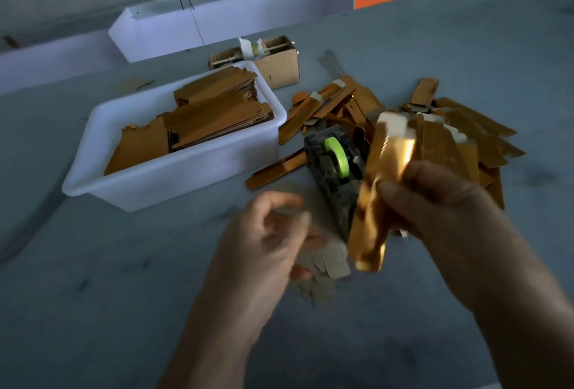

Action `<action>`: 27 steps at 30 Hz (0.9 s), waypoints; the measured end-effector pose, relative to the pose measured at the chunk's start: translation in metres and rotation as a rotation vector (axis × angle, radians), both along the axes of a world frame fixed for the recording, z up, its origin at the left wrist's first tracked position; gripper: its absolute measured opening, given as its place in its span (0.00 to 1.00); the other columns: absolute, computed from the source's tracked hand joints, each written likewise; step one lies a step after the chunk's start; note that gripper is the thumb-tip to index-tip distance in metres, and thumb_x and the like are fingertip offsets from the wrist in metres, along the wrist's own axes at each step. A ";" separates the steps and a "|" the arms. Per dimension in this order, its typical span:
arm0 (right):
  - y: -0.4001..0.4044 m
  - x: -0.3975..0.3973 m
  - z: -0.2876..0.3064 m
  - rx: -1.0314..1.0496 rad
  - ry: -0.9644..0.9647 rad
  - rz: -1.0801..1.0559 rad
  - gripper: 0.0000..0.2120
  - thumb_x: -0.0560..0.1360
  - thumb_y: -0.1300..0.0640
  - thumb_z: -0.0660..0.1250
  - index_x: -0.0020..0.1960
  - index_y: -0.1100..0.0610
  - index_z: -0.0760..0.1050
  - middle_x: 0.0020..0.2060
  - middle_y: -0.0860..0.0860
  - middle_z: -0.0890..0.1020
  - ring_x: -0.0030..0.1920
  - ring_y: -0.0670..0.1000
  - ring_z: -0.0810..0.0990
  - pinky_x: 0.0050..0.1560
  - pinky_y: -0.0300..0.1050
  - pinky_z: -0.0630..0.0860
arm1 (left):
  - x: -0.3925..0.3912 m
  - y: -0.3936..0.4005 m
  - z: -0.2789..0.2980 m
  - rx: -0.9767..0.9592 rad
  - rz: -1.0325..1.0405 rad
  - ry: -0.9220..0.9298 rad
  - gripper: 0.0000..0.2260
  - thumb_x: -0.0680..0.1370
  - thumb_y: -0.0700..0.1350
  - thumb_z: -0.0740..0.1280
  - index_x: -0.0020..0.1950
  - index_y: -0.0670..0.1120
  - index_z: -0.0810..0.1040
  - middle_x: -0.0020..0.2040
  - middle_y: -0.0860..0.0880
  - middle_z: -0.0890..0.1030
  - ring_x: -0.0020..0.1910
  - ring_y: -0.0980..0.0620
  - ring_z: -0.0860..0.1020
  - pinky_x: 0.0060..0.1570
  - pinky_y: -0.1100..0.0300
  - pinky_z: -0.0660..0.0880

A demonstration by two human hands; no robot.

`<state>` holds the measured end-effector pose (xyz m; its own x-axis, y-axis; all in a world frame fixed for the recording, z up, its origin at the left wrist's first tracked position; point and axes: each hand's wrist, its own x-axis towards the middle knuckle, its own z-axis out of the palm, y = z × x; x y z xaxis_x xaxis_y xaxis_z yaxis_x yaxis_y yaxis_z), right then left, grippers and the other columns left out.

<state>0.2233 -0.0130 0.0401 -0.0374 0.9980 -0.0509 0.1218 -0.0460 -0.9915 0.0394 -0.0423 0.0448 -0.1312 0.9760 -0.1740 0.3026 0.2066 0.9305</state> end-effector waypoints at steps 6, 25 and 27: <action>0.056 0.038 0.002 0.165 -0.443 -0.567 0.10 0.76 0.51 0.62 0.50 0.56 0.76 0.44 0.58 0.81 0.40 0.56 0.77 0.40 0.49 0.73 | -0.027 0.003 -0.027 -0.029 0.111 0.515 0.08 0.73 0.55 0.70 0.47 0.52 0.79 0.41 0.58 0.80 0.43 0.60 0.78 0.38 0.68 0.70; 0.000 0.004 -0.002 0.357 -0.483 -0.413 0.10 0.75 0.57 0.66 0.55 0.50 0.79 0.51 0.44 0.76 0.45 0.42 0.75 0.38 0.17 0.65 | -0.034 0.023 -0.047 -0.190 0.184 0.193 0.03 0.73 0.40 0.72 0.42 0.47 0.80 0.38 0.49 0.81 0.39 0.52 0.78 0.41 0.57 0.71; -0.002 0.001 -0.005 0.335 -0.470 -0.381 0.10 0.75 0.57 0.66 0.55 0.50 0.79 0.50 0.44 0.77 0.42 0.37 0.75 0.38 0.18 0.65 | -0.038 0.020 -0.043 -0.203 0.195 0.113 0.05 0.73 0.38 0.70 0.39 0.46 0.80 0.32 0.51 0.81 0.34 0.53 0.76 0.37 0.58 0.69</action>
